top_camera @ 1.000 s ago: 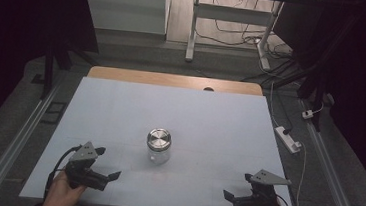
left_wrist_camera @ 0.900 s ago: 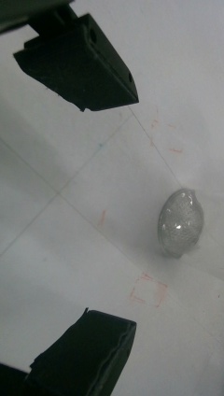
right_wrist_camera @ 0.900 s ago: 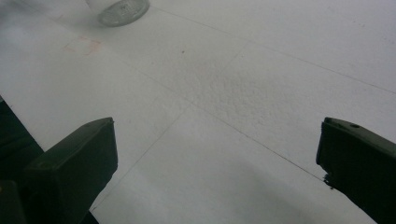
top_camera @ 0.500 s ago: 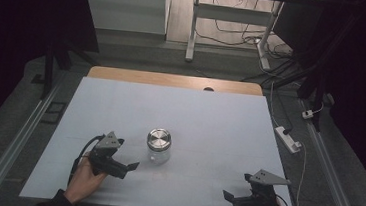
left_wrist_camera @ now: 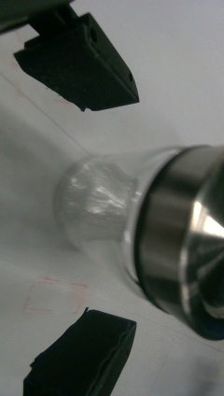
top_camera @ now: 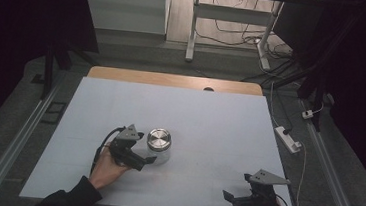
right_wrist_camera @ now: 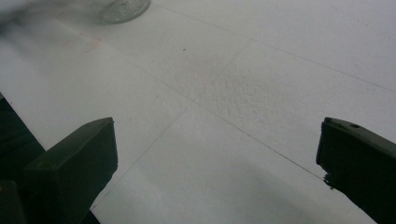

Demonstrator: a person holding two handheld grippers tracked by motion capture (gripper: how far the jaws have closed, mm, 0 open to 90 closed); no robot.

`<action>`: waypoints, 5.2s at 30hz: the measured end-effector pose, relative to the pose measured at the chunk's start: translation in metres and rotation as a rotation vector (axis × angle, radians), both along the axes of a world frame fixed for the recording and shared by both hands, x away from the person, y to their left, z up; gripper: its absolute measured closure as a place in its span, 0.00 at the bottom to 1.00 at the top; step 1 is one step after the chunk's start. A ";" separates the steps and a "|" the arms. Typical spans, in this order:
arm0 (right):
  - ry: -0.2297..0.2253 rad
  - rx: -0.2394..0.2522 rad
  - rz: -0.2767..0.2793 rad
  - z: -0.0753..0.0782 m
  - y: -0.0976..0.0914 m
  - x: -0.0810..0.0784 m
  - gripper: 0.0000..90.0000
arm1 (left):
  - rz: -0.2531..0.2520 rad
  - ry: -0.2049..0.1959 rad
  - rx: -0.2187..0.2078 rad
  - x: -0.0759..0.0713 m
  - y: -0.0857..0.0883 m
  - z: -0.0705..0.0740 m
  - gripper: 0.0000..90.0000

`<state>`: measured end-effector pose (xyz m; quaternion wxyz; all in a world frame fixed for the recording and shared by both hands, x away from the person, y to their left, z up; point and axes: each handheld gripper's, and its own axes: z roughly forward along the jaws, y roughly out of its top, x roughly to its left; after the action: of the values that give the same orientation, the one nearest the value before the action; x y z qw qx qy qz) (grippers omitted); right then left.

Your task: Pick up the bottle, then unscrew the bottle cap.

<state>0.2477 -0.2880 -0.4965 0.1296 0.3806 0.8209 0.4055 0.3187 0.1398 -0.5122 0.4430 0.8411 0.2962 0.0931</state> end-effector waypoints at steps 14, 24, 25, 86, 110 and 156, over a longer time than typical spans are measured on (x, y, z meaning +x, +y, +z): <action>0.004 0.002 0.003 0.000 0.000 0.000 0.00 | -0.036 -0.035 0.038 0.020 -0.020 -0.013 0.00; 0.003 -0.001 0.003 0.000 0.000 0.000 0.00 | -0.075 -0.038 0.037 0.021 -0.025 -0.017 0.12; 0.003 -0.001 0.003 0.000 0.000 0.000 0.00 | -0.075 -0.041 0.038 0.021 -0.026 -0.018 0.13; -0.052 0.020 0.048 0.007 0.011 -0.003 0.00 | -0.153 -0.071 0.021 -0.027 -0.039 0.019 0.17; -0.074 0.030 0.137 0.021 0.040 0.000 0.00 | -0.162 -0.072 0.020 -0.026 -0.040 0.019 0.17; -0.117 0.157 0.304 0.048 0.169 0.043 0.04 | -0.148 -0.070 0.009 -0.028 -0.050 0.018 0.17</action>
<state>0.2910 -0.1187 -0.4485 0.0841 0.2367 0.8260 0.5046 0.2911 0.0900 -0.4938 0.4549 0.8590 0.2168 0.0909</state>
